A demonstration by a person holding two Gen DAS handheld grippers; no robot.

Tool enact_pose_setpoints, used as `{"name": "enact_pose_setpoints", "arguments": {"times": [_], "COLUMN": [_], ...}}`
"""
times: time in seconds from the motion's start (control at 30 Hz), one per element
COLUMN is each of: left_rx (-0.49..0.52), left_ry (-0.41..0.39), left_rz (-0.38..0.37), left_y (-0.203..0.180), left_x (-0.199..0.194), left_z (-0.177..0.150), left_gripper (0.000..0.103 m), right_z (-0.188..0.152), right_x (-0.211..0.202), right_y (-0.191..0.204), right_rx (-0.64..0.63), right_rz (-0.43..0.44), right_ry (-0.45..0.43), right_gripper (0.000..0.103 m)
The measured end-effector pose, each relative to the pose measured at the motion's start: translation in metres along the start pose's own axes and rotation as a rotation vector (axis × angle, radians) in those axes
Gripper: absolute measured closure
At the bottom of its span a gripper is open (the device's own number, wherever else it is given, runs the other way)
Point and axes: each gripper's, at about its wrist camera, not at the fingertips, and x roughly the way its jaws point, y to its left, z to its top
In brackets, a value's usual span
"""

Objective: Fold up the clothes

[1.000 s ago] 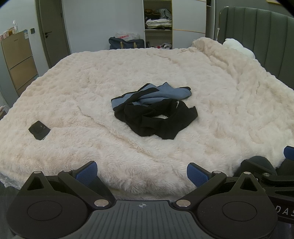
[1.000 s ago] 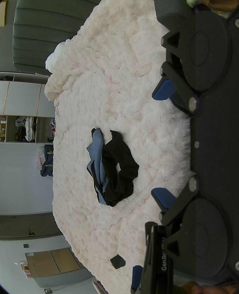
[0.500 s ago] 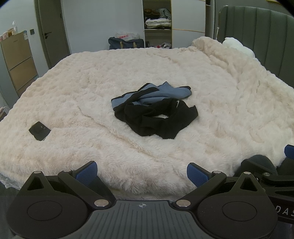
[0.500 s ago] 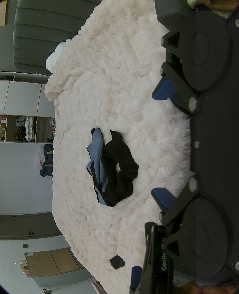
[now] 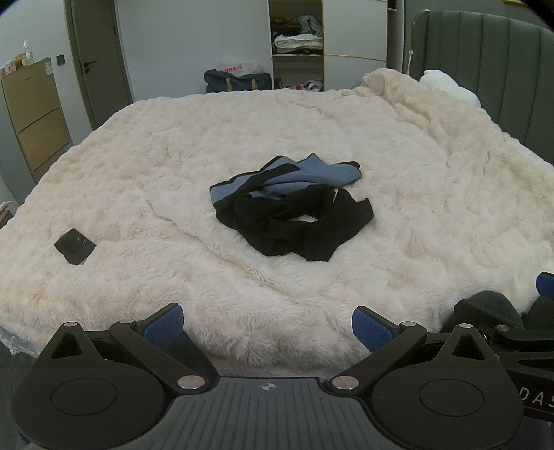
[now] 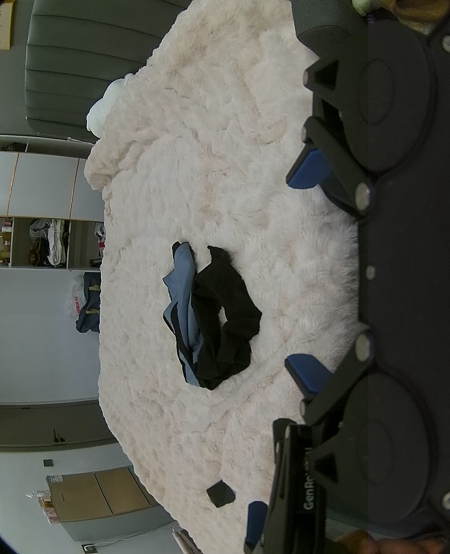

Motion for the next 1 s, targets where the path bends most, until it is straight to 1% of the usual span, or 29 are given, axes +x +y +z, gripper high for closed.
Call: {"name": "enact_pose_setpoints", "arguments": {"times": [0.4,1.0], "left_rx": [-0.005,-0.005], "left_ry": [0.009,0.008], "left_rz": [0.000,0.006], "left_y": [0.0005,-0.0003], "left_x": [0.0063,0.0016], "left_z": [0.0051,-0.0014], "left_gripper": [0.000,0.000], "right_z": [0.0021,-0.0009], "right_x": [0.0026,0.0002], "right_y": [0.0010,-0.0012], "right_rx": [0.005,0.008], "right_rz": [0.001,0.002], "right_ry": [0.001,0.001], "right_gripper": [0.000,0.000]}}
